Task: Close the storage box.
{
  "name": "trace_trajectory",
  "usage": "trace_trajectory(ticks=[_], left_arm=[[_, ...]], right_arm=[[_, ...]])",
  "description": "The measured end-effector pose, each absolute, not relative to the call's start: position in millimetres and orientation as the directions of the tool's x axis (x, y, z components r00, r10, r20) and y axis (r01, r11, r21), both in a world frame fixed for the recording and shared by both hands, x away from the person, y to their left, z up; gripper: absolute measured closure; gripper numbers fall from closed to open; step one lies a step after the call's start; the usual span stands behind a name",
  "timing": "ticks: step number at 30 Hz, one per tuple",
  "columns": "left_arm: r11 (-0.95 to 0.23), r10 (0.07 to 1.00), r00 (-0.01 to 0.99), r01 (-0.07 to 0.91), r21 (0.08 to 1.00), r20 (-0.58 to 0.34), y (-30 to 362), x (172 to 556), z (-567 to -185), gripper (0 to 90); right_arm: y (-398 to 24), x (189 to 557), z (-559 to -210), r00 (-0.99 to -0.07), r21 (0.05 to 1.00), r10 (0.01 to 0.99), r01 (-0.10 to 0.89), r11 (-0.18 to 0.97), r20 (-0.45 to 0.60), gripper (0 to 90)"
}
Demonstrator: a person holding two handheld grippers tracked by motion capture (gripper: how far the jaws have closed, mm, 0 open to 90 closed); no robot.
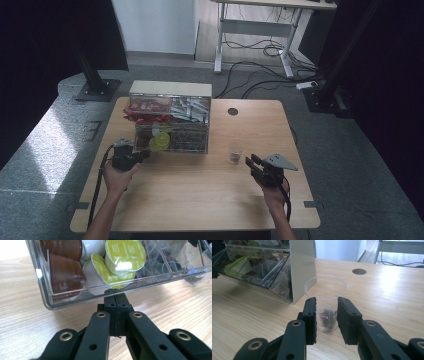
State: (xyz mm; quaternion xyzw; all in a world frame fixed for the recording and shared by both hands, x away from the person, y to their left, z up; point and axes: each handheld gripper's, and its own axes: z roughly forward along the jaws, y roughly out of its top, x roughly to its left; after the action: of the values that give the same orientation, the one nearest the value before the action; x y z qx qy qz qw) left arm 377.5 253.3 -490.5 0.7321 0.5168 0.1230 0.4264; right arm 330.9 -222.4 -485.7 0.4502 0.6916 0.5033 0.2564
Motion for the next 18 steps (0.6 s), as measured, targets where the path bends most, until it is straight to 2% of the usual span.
trace_trajectory(ticks=[18], left_arm=[[-0.113,0.856,0.448,0.649,0.752,-0.258,250.4,370.5,-495.6,90.0]], right_arm=[[-224.9,330.4,-487.2,-0.457,0.926,0.884,0.369,0.086,0.100,67.8]])
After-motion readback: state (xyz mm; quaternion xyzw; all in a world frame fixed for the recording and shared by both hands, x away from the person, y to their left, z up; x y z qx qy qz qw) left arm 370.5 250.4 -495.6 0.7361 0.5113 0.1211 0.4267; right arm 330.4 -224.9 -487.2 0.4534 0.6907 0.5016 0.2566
